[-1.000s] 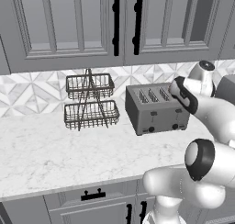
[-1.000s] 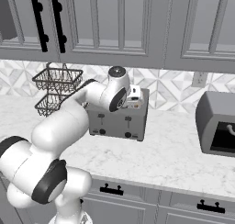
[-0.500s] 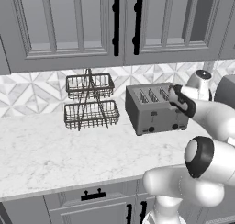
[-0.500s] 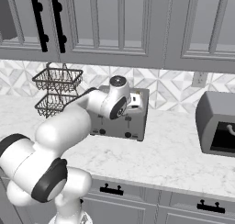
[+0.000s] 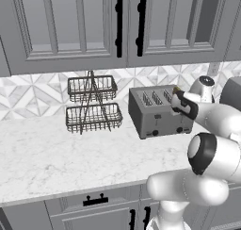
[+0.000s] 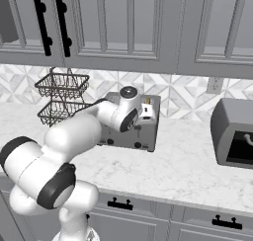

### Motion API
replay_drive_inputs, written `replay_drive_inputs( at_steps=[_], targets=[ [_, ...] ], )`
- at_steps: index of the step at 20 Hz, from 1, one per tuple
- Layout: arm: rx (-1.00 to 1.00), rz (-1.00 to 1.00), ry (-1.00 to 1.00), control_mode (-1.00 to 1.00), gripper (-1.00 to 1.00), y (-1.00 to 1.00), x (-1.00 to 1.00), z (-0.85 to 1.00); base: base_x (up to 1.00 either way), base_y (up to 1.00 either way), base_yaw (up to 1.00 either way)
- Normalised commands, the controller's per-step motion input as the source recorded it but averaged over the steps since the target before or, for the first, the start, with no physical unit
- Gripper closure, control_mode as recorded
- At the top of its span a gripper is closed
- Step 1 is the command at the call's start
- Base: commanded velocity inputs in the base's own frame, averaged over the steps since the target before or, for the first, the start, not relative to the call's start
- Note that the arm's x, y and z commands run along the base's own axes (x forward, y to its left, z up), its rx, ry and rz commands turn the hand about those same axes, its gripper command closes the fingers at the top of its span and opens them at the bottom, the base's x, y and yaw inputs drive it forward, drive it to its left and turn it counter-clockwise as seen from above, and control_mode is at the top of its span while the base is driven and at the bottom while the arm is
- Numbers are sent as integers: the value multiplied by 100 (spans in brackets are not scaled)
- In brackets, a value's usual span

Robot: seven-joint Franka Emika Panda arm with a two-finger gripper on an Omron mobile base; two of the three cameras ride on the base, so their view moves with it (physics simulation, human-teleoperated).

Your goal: Start the toaster. Once the lever pops up, take the bread to the plate on the dining counter.

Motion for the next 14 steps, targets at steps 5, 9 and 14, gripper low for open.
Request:
replay_drive_inputs(
  at_steps=[5,9,14],
  targets=[
    [0,0,0,-100,100,-11,27,0,0,0,0],
    [0,0,0,-100,100,0,7,-10,0,0,0],
    [0,0,0,-100,100,0,1,-20,0,0,0]
  ],
)
